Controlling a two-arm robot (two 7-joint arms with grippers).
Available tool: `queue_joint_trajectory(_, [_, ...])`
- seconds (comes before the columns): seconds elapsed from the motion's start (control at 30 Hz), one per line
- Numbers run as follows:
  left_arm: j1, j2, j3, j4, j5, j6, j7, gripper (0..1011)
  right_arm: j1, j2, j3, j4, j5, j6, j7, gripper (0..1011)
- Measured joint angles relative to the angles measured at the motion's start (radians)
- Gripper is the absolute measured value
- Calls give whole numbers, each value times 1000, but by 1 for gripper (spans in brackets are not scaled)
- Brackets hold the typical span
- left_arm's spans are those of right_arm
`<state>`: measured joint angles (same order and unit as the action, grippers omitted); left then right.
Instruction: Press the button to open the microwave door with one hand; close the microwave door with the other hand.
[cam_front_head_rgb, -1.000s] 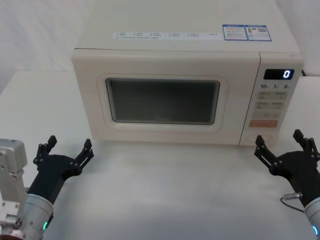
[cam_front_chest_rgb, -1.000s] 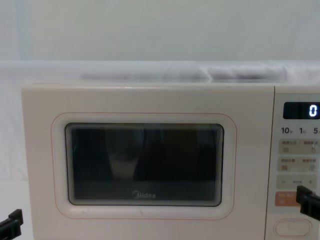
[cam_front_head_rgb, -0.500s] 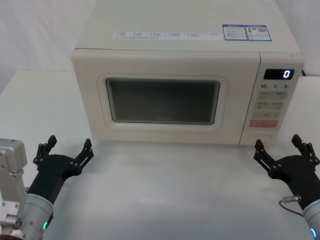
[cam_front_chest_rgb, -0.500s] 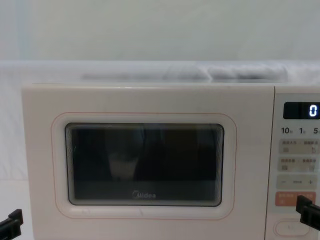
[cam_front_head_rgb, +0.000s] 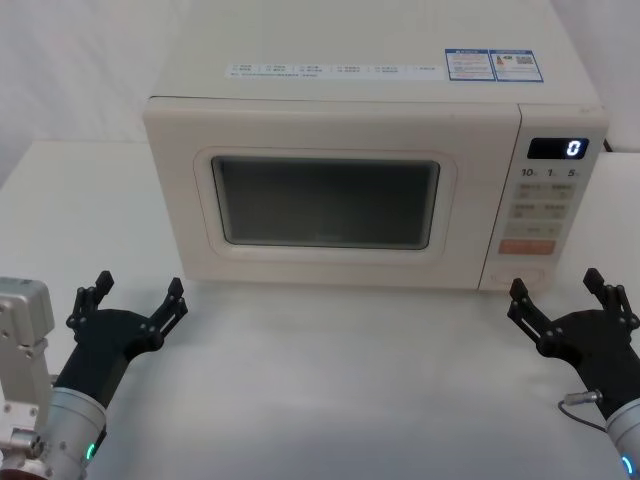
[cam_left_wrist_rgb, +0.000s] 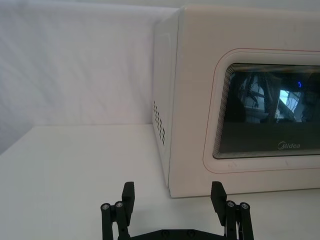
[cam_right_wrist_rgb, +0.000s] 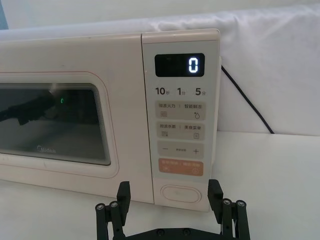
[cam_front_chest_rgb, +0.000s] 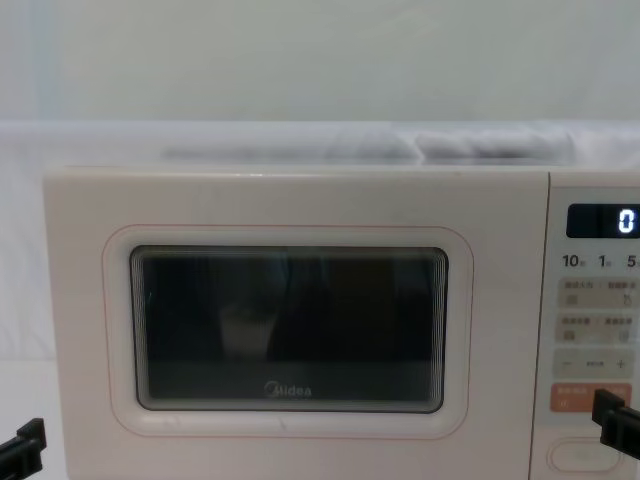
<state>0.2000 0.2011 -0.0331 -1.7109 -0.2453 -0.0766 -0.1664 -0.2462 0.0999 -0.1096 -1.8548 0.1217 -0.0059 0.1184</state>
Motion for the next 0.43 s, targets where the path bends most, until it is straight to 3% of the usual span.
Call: queue_joint_trajectory(0.43, [0, 0, 0, 0, 0, 0, 0, 1001, 0, 0, 0, -1, -1, 0, 0, 1002])
